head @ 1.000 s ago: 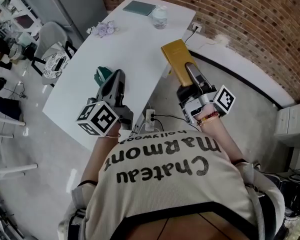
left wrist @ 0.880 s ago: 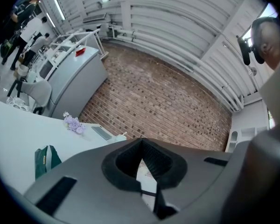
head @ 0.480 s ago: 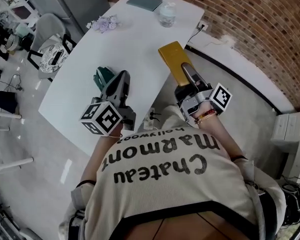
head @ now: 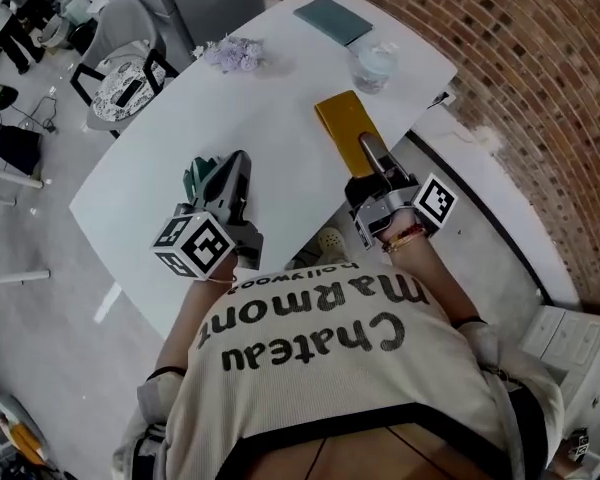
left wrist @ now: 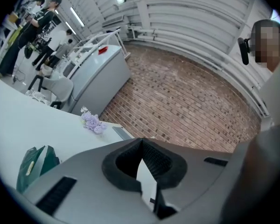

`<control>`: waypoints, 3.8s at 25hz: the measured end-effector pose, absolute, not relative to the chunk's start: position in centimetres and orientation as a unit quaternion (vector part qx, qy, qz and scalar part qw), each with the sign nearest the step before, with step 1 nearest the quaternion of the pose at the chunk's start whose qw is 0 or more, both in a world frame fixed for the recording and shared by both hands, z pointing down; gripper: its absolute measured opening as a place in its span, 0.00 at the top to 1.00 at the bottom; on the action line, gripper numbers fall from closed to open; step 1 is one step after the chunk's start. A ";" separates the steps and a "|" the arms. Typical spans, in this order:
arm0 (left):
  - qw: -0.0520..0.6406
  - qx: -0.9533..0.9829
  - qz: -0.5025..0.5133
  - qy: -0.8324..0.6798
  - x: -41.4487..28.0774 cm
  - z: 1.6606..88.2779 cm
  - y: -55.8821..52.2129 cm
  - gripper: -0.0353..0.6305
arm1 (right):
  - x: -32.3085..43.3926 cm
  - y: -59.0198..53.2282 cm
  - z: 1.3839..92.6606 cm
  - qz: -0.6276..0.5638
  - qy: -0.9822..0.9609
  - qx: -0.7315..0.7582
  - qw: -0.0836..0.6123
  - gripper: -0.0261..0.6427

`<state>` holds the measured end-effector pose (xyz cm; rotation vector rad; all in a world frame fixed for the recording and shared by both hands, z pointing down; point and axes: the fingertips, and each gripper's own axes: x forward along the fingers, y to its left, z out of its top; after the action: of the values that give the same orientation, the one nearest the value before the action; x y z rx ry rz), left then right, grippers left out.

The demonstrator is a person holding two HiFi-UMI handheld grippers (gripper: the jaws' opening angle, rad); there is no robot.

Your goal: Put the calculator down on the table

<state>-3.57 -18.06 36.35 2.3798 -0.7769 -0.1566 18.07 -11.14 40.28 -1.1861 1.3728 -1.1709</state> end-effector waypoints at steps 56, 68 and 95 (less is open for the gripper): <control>0.284 0.738 -0.131 -0.598 -7.2 38.0 -28.6 0.94 | 21.0 -40.6 56.4 -0.503 0.659 -0.558 0.037 0.80; 0.286 0.736 -0.131 -0.599 -7.0 38.0 -28.7 0.94 | 20.4 -39.6 57.3 -0.471 0.658 -0.582 -0.081 0.71; 0.282 0.735 -0.138 -0.601 -7.4 37.7 -28.5 0.94 | 22.1 -39.5 58.5 -0.377 0.671 -0.614 -0.172 0.50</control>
<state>-7.42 -28.50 37.67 1.9691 -1.6085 -0.3691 22.05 -39.47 58.54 -2.1744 2.3763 -1.3363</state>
